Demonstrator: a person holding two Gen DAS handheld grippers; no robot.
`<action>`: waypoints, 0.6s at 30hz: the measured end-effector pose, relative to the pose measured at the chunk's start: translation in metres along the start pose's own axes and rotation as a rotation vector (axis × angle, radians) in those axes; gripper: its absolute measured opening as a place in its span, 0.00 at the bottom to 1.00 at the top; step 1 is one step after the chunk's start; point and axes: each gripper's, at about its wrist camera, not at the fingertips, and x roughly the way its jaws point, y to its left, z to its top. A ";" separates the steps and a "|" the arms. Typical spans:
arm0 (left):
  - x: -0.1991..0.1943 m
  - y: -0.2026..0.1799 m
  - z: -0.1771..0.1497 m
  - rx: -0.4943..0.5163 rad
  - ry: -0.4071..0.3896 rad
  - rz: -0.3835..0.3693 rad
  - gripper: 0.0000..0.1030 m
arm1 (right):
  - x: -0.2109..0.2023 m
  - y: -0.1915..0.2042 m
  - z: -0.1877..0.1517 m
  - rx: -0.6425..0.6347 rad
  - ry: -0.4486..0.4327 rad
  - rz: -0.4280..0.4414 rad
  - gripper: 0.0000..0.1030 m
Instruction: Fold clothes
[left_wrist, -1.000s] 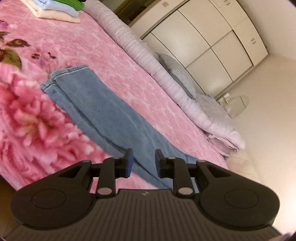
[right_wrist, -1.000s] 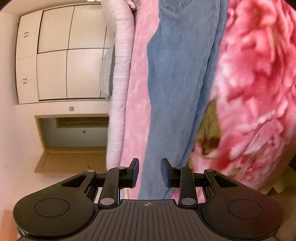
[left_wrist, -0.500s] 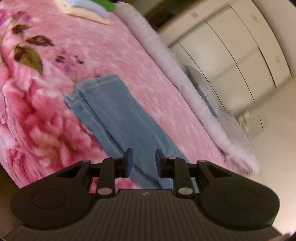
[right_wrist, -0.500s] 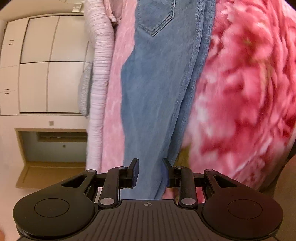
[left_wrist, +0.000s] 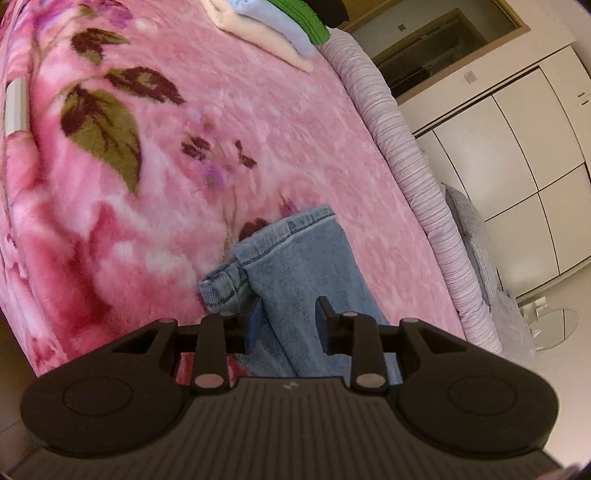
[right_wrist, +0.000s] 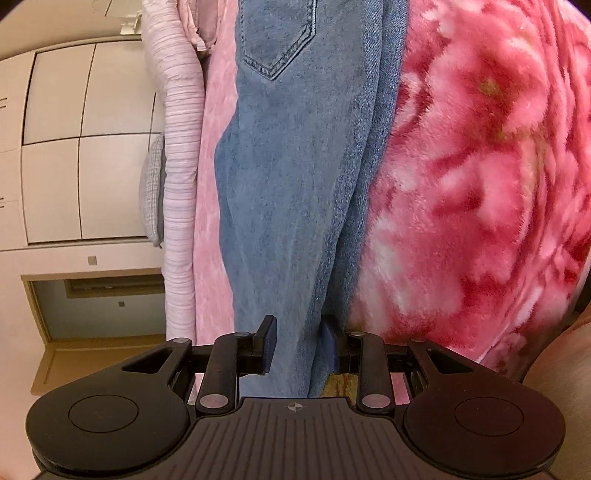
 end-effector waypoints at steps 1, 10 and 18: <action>-0.002 -0.002 0.000 0.016 -0.006 -0.006 0.22 | -0.001 0.000 0.001 -0.008 -0.002 0.000 0.30; -0.021 -0.017 0.000 0.158 -0.059 -0.059 0.00 | -0.023 0.016 -0.007 -0.187 -0.018 -0.030 0.02; -0.034 -0.009 -0.012 0.283 -0.050 -0.070 0.00 | -0.039 0.021 -0.015 -0.281 -0.040 -0.042 0.02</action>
